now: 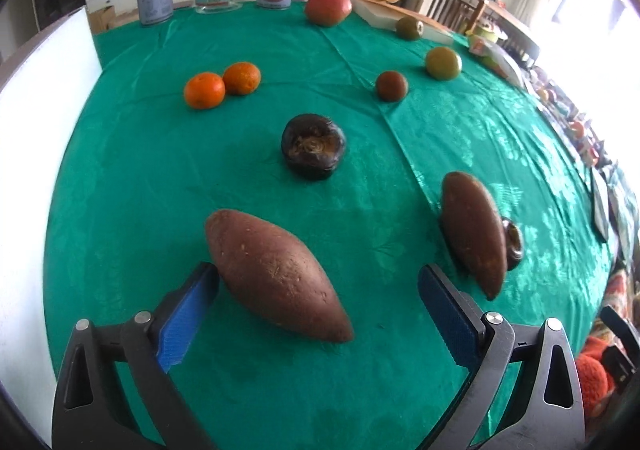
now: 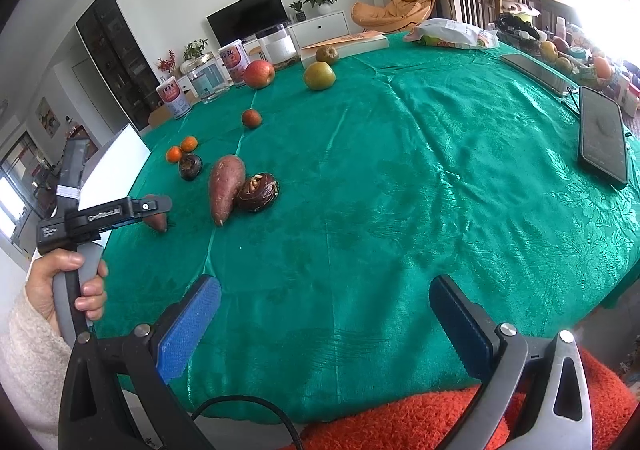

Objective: Organize fruits
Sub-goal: 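Close the left gripper on the sweet potato while the right gripper approaches a dark round fruit, then lift the sweet potato with the left gripper while the right gripper grasps the dark round fruit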

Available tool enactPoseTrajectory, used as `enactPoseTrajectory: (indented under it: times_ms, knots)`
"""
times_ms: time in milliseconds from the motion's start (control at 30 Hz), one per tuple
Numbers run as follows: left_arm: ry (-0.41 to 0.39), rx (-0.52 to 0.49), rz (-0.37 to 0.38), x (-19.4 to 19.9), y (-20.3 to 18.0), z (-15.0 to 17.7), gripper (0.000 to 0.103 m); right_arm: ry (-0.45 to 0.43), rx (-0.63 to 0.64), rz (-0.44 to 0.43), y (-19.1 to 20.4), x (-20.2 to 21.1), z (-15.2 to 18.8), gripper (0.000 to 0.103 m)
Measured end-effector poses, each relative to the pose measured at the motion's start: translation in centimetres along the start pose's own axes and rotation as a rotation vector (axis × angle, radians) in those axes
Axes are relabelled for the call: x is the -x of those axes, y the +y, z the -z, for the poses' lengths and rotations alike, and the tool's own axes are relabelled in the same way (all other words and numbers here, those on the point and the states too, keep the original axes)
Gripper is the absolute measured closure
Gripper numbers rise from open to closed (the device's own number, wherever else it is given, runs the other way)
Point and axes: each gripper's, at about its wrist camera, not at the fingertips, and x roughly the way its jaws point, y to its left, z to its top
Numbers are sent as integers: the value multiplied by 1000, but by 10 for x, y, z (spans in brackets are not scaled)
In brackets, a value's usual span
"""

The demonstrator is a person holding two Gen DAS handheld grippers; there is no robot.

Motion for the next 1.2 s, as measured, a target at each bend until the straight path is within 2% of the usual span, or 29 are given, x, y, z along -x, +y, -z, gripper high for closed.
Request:
enactPoseTrajectory:
  times_ms: [100,133,233,333,433,500,567,600,633,700,767,833,867,900,1033,1200]
  knots:
    - [-4,-11,-101,-2,7,1,11,-7,-12,-5,-3,2,0,0]
    - [2,-2,-113,-1,13,2,11,-5,-17,-11,-5,1,0,0]
    - [-1,46,-78,5,32,4,11,8,-23,-23,-5,-1,-1,0]
    - [3,29,-57,7,36,4,13,16,-22,-29,-4,-3,-1,0]
    - [-5,0,-44,5,29,2,23,22,-49,-62,-10,-3,0,0]
    - [-20,-1,-14,6,25,1,39,21,-91,-102,-17,-3,0,0]
    - [-26,-1,5,6,23,0,50,29,-144,-148,-26,-2,-1,0]
    - [-30,-8,4,6,21,-1,51,39,-149,-178,-27,-4,-8,0]
    - [-34,-19,4,5,20,-2,52,45,-104,-190,-22,-5,-19,0]
    - [-39,-35,5,5,19,-2,53,7,148,-157,3,-8,-44,0]
    - [-36,-40,11,7,19,0,54,89,381,-98,28,-37,-60,0]
    - [-30,-30,29,9,23,5,56,173,487,-81,43,-72,-68,13]
    - [-30,-19,39,11,26,7,56,198,522,-92,50,-87,-69,34]
    - [-26,-7,49,13,29,9,56,213,550,-99,56,-100,-69,45]
    - [-18,7,64,20,36,17,56,237,590,-142,69,-136,-70,45]
    - [-26,-39,51,21,31,21,56,219,587,-177,75,-152,-77,46]
